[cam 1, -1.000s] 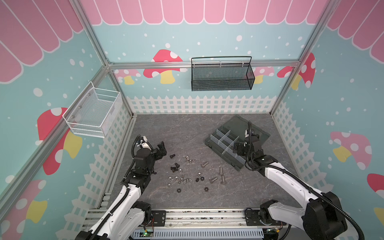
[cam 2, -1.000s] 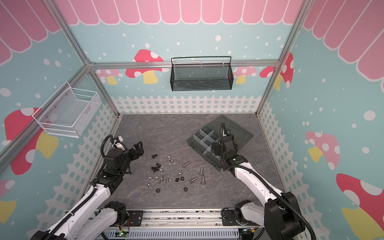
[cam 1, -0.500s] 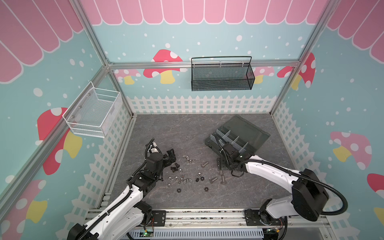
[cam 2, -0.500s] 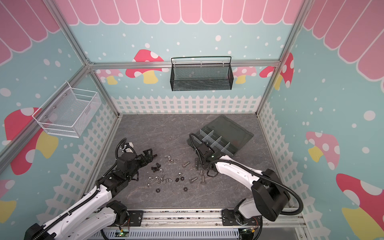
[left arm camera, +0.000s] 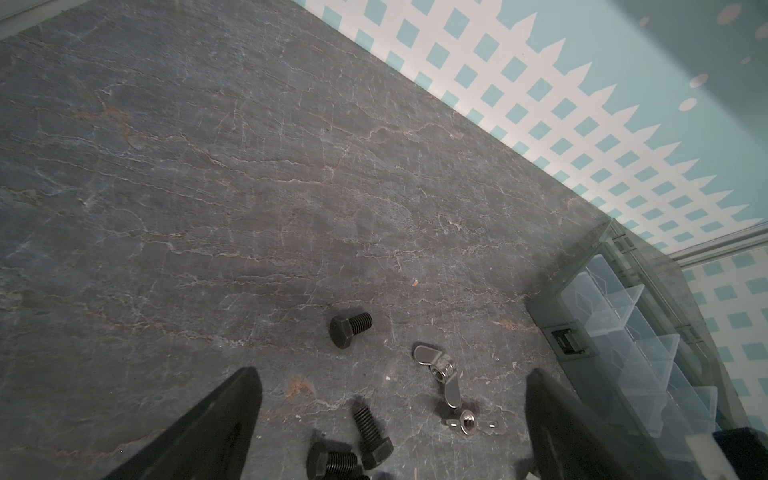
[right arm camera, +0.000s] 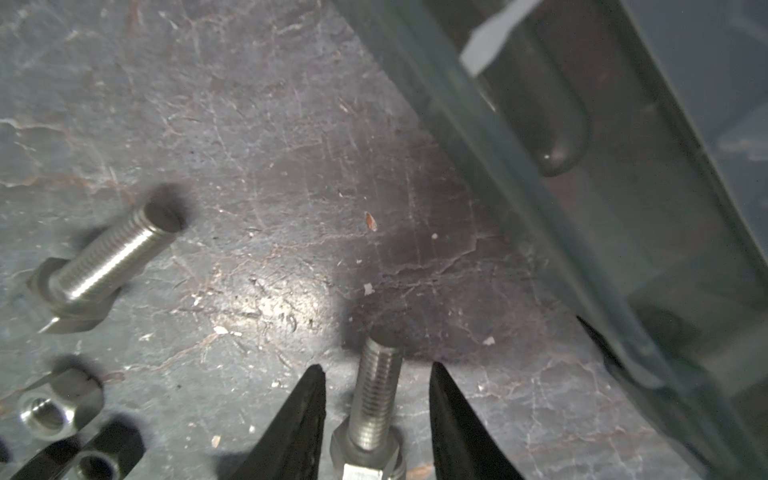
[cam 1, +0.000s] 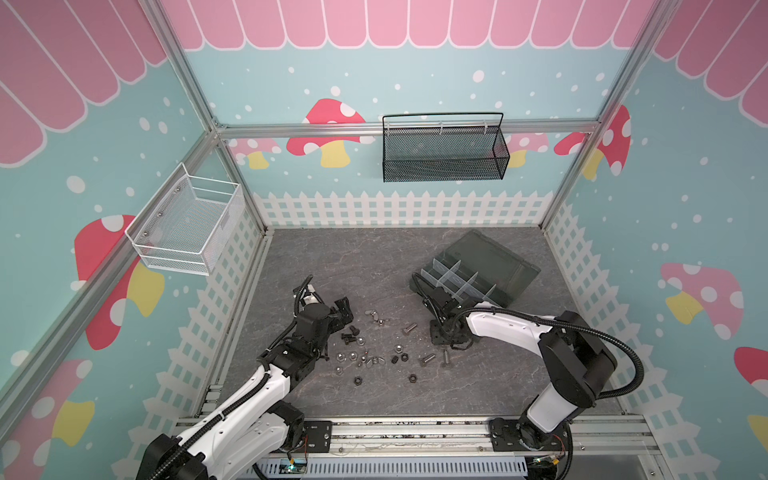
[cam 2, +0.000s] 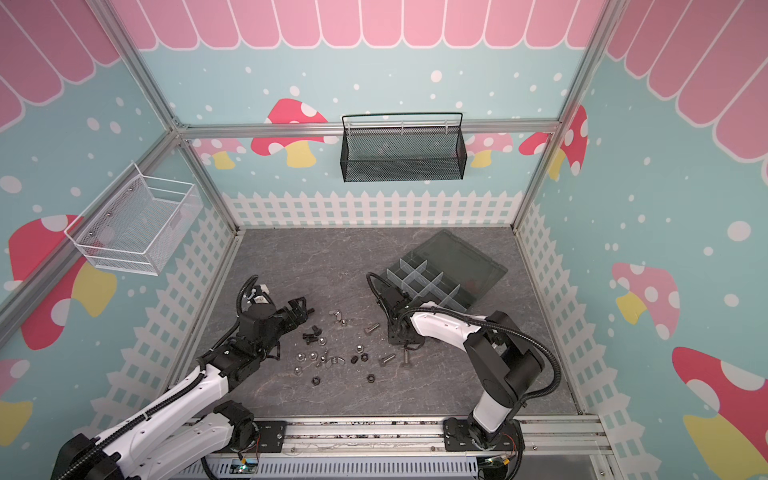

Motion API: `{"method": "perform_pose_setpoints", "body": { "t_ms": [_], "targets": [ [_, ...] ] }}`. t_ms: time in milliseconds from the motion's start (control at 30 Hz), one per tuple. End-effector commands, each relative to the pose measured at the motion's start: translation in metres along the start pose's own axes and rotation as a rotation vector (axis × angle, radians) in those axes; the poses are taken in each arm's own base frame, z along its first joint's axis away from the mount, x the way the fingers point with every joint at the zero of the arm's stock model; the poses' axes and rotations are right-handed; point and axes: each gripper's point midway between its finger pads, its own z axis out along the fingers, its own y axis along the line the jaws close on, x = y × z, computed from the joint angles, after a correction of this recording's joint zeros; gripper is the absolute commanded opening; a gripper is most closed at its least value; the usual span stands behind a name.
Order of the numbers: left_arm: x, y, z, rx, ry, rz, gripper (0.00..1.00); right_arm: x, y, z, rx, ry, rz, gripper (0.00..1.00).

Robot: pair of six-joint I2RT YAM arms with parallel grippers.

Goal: Sort the screws and nuts into containers
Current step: 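Grasp a silver bolt with the right gripper while the left gripper shifts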

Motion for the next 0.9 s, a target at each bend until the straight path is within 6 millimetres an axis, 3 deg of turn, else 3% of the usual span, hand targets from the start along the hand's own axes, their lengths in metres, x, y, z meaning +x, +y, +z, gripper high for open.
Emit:
{"method": "perform_pose_setpoints", "body": {
  "t_ms": [0, 200, 500, 600, 700, 867],
  "targets": [
    [0.000, 0.002, 0.001, -0.004, -0.016, -0.022, 1.00, 0.000, 0.006, 0.005, -0.005, 0.024, 0.014, 0.37],
    [0.005, 0.003, 0.006, -0.006, 0.004, -0.021, 1.00, 0.000, 0.006, 0.014, 0.001, 0.035, 0.014, 0.31],
    [0.014, 0.002, 0.011, -0.007, 0.041, -0.016, 1.00, 0.004, 0.009, 0.017, -0.012, 0.058, 0.006, 0.08],
    [0.012, 0.003, 0.010, -0.016, 0.039, -0.011, 1.00, 0.000, 0.011, 0.011, -0.024, 0.036, -0.005, 0.01],
    [0.009, 0.004, 0.009, -0.023, 0.034, -0.001, 1.00, -0.012, 0.016, -0.002, -0.041, -0.005, -0.035, 0.00],
    [0.002, 0.002, 0.007, -0.028, 0.031, 0.035, 1.00, -0.046, 0.023, -0.035, -0.045, -0.123, -0.124, 0.00]
  ]
}}
